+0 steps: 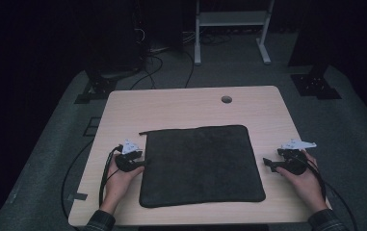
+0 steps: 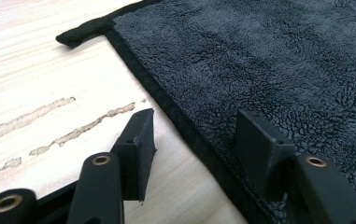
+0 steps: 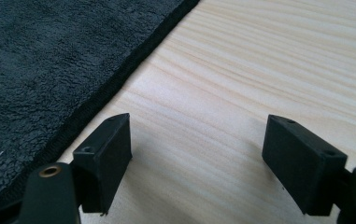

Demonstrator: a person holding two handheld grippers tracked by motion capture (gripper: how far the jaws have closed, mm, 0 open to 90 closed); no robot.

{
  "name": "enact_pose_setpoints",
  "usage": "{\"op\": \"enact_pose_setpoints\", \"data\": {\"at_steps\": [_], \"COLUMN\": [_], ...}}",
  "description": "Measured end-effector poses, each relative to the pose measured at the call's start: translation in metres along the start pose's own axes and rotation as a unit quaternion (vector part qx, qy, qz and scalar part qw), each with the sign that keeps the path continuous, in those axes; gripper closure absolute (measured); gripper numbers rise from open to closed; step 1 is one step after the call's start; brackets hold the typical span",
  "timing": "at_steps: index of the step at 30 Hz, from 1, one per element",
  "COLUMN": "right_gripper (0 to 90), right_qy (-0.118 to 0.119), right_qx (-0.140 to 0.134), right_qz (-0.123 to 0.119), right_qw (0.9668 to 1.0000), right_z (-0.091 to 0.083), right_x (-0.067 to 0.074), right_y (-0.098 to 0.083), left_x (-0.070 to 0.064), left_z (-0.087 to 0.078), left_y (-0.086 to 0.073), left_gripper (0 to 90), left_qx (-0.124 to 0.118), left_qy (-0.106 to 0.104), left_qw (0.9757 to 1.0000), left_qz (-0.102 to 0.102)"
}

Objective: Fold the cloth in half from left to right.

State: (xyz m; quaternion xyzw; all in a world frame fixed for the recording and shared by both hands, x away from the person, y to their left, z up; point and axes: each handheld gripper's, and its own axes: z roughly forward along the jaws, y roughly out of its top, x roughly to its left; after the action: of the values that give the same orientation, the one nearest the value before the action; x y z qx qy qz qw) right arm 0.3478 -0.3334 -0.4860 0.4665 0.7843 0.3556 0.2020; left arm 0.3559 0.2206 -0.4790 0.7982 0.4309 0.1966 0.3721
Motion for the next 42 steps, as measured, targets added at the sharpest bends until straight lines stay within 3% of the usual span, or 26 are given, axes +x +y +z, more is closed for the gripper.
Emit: {"op": "enact_pose_setpoints", "data": {"at_steps": [3,11,18,33,42], "right_gripper": [22.8,22.0,21.5,20.8,20.8], "right_qy": [0.0,0.001,0.001,0.003,0.003], "right_qx": [0.0,0.0,0.0,0.001,0.001], "right_qz": [0.0,-0.001,-0.002,-0.003,-0.004], "right_qw": [1.0,1.0,1.0,1.0,1.0], "right_z": [0.0,0.0,0.0,0.0,0.0], "right_x": [0.0,0.0,0.0,0.0,0.0], "right_y": [0.0,0.0,0.0,0.0,0.0], "left_x": [-0.004,-0.008,-0.011,0.0,0.012], "left_z": [-0.001,-0.001,0.0,-0.006,-0.013], "left_y": [-0.001,0.001,0.002,0.005,0.006], "left_gripper": [60.2,73.2,84.5,86.3,86.4], "left_qx": [-0.002,0.003,0.004,0.014,0.014], "left_qy": [-0.002,-0.001,-0.003,-0.023,-0.013], "left_qw": [1.0,0.9995,0.9993,0.9979,0.9975], "left_qz": [-0.004,-0.03,-0.038,-0.059,-0.067]}}
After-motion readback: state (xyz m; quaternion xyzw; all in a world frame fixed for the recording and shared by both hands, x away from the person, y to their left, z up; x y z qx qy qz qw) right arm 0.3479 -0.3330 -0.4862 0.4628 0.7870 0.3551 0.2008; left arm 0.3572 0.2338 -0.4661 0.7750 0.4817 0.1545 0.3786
